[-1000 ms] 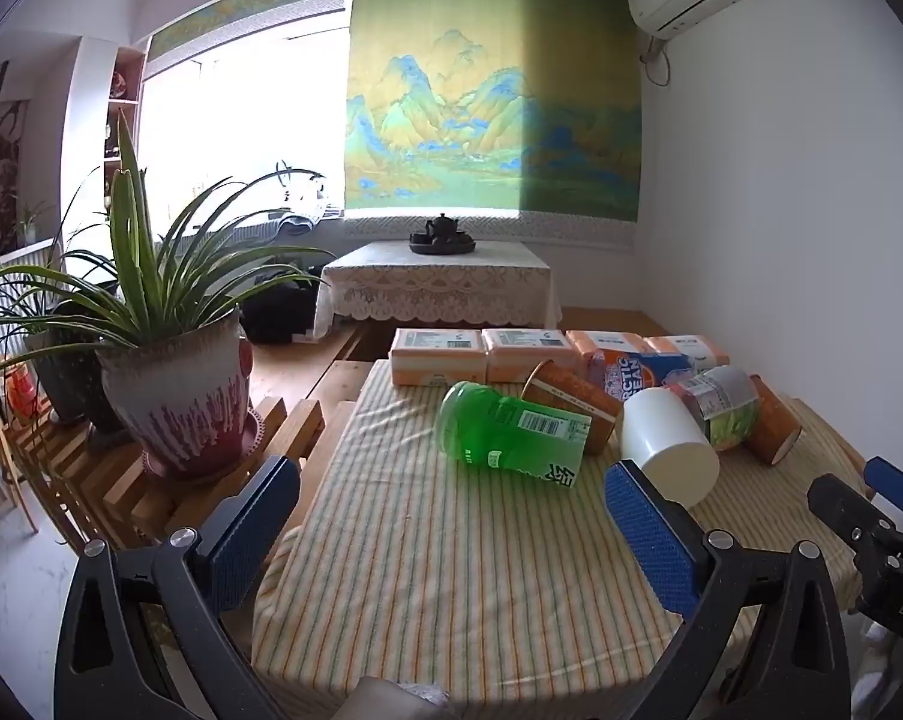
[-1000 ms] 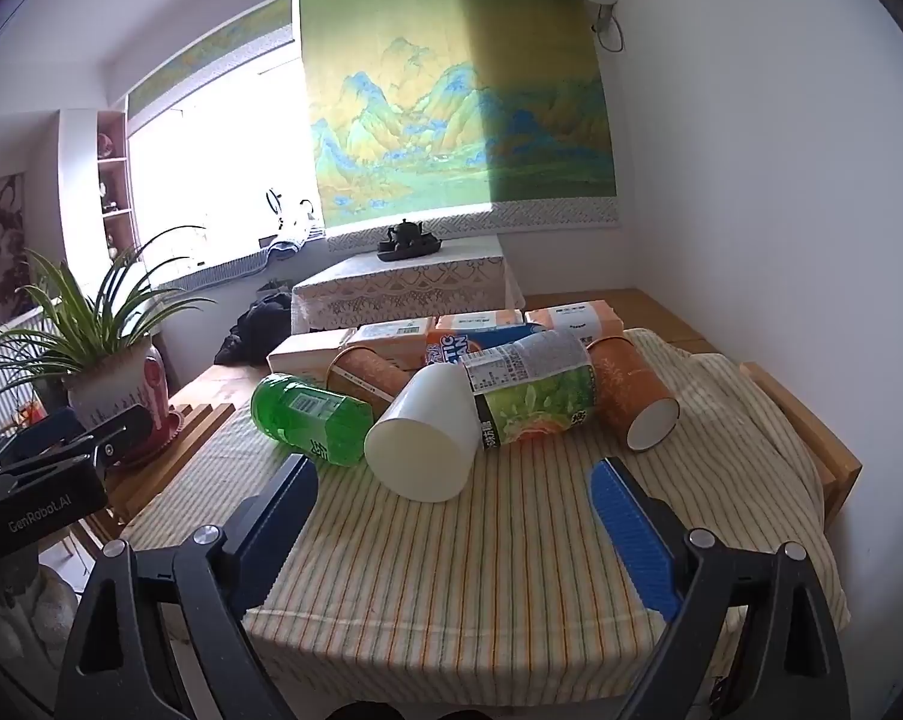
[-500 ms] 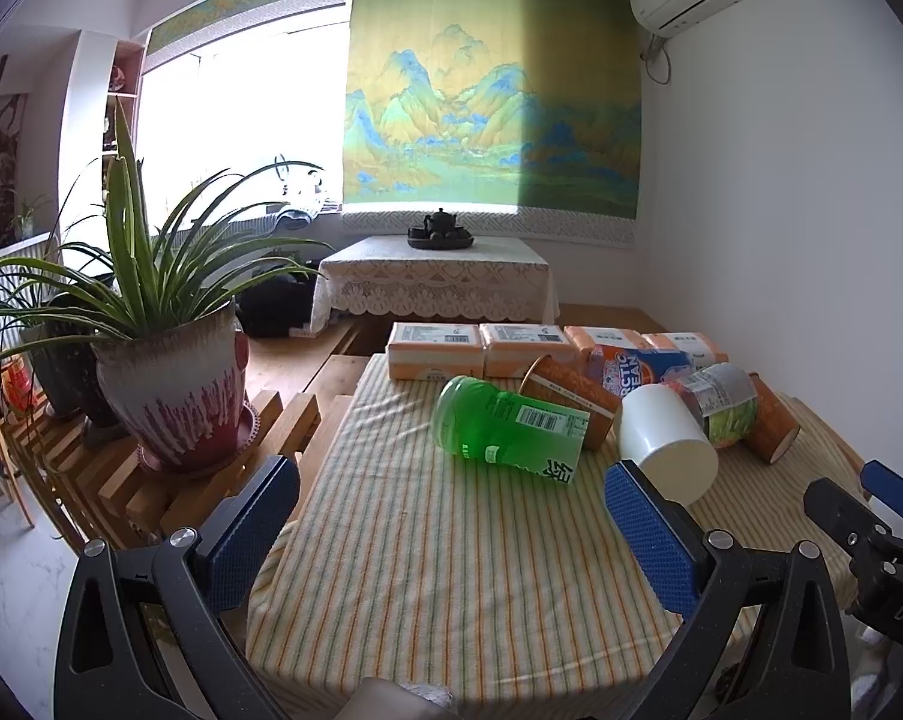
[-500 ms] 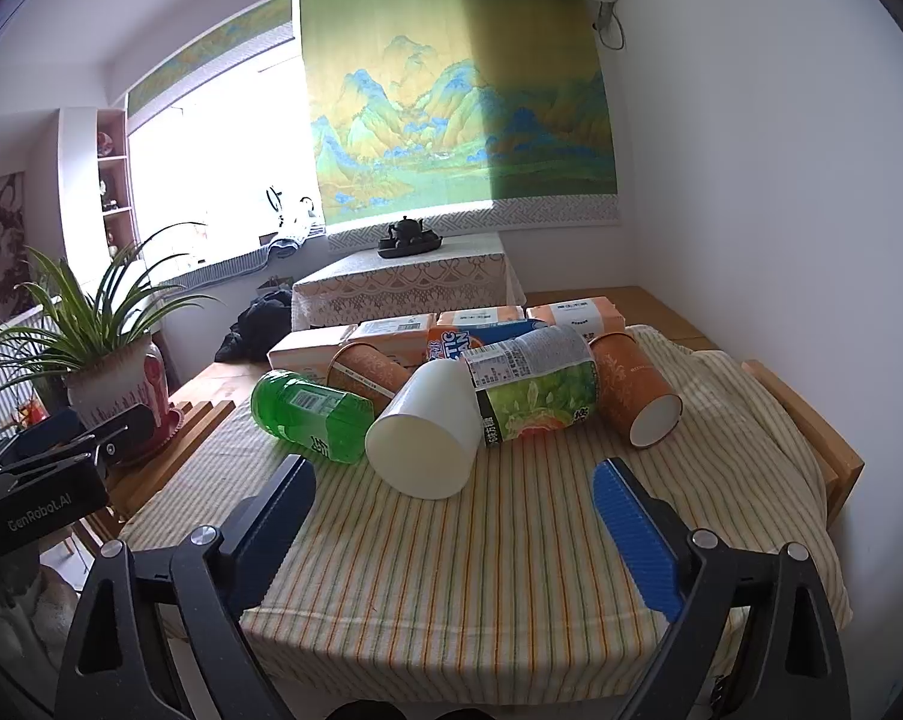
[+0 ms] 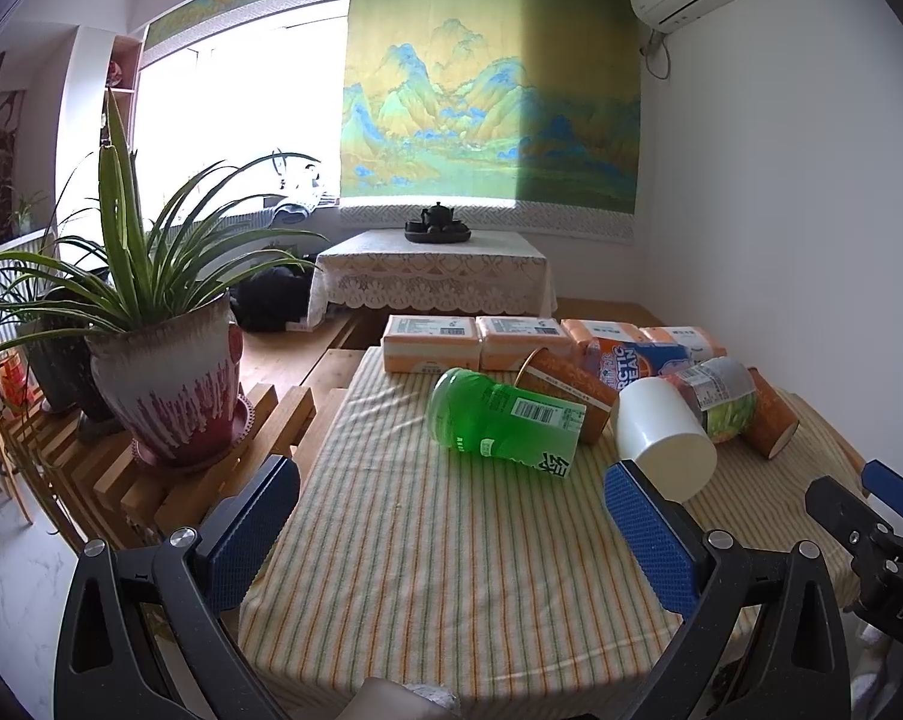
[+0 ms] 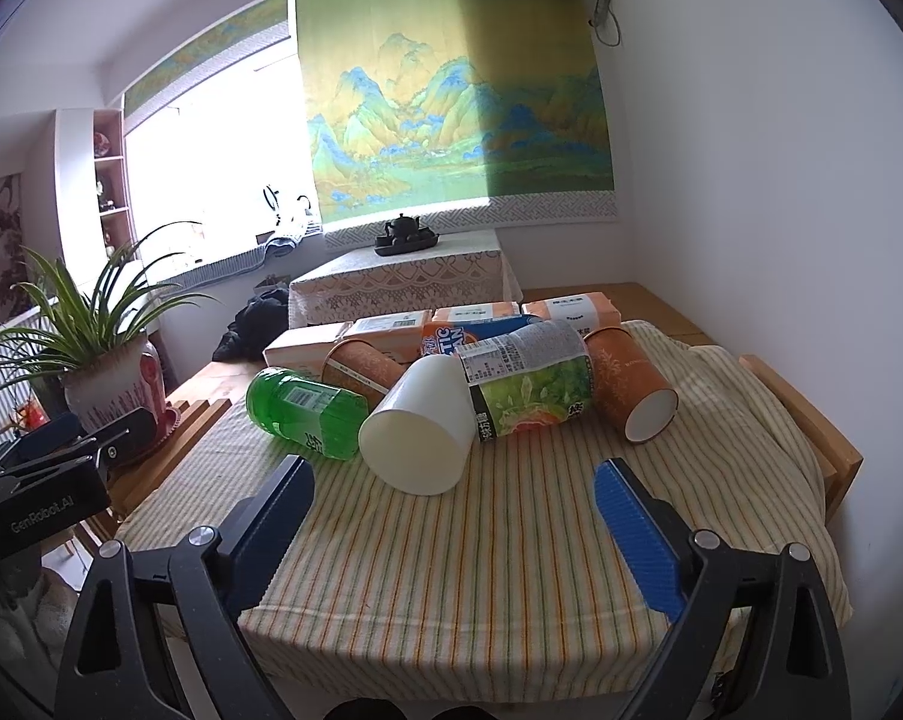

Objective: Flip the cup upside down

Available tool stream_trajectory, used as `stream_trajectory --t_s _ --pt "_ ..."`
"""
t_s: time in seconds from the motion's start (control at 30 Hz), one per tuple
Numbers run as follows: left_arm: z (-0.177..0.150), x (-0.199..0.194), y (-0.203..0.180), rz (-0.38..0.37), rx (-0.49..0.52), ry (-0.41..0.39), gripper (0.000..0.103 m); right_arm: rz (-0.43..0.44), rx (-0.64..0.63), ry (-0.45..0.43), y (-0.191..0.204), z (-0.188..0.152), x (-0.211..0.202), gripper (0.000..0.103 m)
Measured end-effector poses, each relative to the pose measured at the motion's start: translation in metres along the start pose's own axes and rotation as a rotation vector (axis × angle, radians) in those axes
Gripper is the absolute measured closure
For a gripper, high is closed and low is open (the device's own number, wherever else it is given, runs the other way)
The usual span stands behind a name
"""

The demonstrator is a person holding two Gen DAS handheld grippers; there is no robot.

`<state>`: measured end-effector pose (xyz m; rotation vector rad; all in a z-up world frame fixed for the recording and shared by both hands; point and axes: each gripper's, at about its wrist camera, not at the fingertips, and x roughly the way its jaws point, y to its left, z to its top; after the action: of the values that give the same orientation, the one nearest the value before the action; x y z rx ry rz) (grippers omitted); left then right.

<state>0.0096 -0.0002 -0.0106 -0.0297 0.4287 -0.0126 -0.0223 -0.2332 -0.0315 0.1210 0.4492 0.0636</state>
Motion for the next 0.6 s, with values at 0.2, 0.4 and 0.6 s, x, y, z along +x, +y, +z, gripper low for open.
stream_trajectory --t_s 0.2,0.4,0.6 --pt "0.0003 0.0009 0.0008 -0.002 -0.003 0.002 0.000 -0.001 0.003 0.000 -0.0016 -0.0010 0.0004 0.010" --pt "0.0008 0.0014 0.0016 -0.002 -0.006 0.003 0.000 -0.002 0.005 0.002 -0.0023 -0.0018 0.0010 0.010" --pt "0.0006 0.0027 0.0005 -0.003 -0.004 0.007 0.000 -0.003 0.007 0.006 -0.0034 -0.0028 0.0029 0.010"
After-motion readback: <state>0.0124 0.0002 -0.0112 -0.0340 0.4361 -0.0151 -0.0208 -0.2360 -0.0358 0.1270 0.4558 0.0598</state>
